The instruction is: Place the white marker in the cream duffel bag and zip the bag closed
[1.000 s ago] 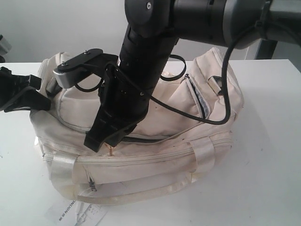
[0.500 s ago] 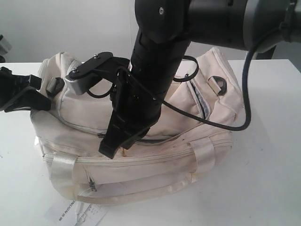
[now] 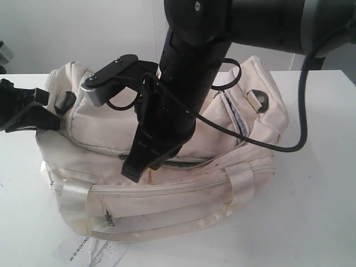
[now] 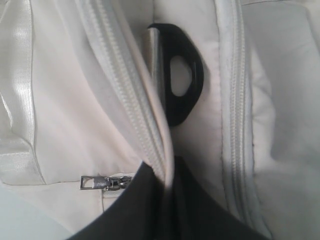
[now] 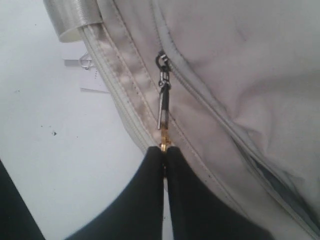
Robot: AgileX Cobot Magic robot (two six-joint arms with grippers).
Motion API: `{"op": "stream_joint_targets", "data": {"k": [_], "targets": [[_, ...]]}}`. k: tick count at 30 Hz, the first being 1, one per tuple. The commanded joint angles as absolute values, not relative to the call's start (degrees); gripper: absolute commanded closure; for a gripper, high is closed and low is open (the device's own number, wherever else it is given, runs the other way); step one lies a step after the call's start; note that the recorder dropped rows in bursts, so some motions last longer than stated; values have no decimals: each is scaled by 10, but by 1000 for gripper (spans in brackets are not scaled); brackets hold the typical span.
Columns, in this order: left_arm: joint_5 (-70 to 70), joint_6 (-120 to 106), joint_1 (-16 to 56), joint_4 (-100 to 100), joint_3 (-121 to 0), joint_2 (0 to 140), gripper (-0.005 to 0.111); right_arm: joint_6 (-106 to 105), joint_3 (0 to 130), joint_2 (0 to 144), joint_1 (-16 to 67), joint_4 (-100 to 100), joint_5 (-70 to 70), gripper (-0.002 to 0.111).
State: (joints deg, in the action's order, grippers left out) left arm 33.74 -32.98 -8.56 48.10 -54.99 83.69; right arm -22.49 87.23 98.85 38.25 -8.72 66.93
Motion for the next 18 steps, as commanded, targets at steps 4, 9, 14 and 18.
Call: {"op": "stream_joint_targets", "data": {"k": [4,9,14,18], "targets": [[325,-334,-85,483,-547,836,107,-222,866,954,381,-62,700,108],[325,-334,-85,483,-547,836,107,-214,866,932,381,-30,700,108],[325,-334,-85,483,-547,836,107,-202,866,911,375,-10,700,108],[325,-334,-85,482,-547,836,107,-199,866,903,369,-13,700,108]]}}
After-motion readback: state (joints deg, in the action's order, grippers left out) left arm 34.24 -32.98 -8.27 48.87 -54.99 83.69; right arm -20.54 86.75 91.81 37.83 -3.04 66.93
